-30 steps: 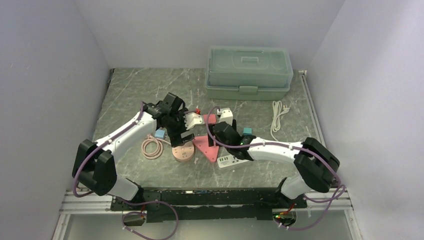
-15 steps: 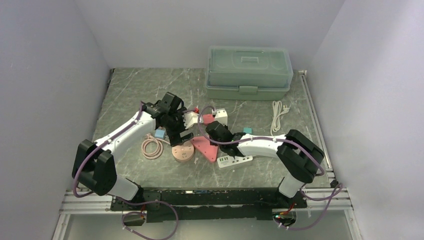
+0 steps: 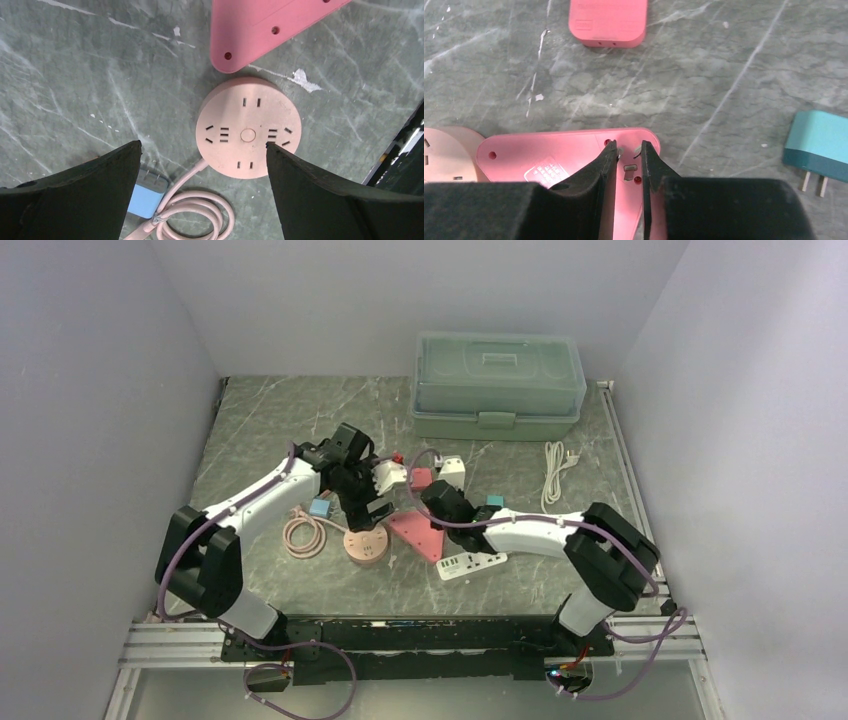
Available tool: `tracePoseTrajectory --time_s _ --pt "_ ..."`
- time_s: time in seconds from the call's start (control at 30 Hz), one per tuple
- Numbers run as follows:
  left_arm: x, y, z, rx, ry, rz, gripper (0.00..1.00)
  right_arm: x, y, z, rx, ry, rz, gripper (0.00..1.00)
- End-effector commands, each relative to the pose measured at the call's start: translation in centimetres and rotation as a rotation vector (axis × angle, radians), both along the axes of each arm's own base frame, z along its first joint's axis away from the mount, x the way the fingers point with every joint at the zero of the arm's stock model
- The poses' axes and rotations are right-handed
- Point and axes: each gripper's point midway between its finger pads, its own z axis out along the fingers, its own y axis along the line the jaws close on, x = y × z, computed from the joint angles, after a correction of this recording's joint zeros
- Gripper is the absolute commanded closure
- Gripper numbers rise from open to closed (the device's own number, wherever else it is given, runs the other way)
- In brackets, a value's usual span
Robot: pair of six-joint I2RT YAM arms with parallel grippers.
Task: Insert the plug
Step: Pick up the plug from the center of the board.
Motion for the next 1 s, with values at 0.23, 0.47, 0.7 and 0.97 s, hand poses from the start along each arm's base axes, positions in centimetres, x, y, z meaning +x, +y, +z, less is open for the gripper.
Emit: tracePoseTrajectory --time_s 0.23,0.47,0.7,0.97 --pt "1.3 -4.4 6.0 -0.289 0.141 0.22 0.0 0.7 0.1 7.5 0.24 -0.129 0.004 1.0" --pt "0.5 -5.2 9.0 -0.416 0.354 0.361 0.01 0.6 0.2 12.4 0.32 -0.211 0.026 1.0" --pt "-1.3 -6.6 9.9 -0.51 0.582 0.448 0.01 0.3 1.0 16.3 0.389 -0.269 0.066 1.0" --pt "-2.2 -7.0 9.7 -0.541 0.664 0.458 0.01 0.2 1.6 19.5 0.437 -0.328 0.08 1.0"
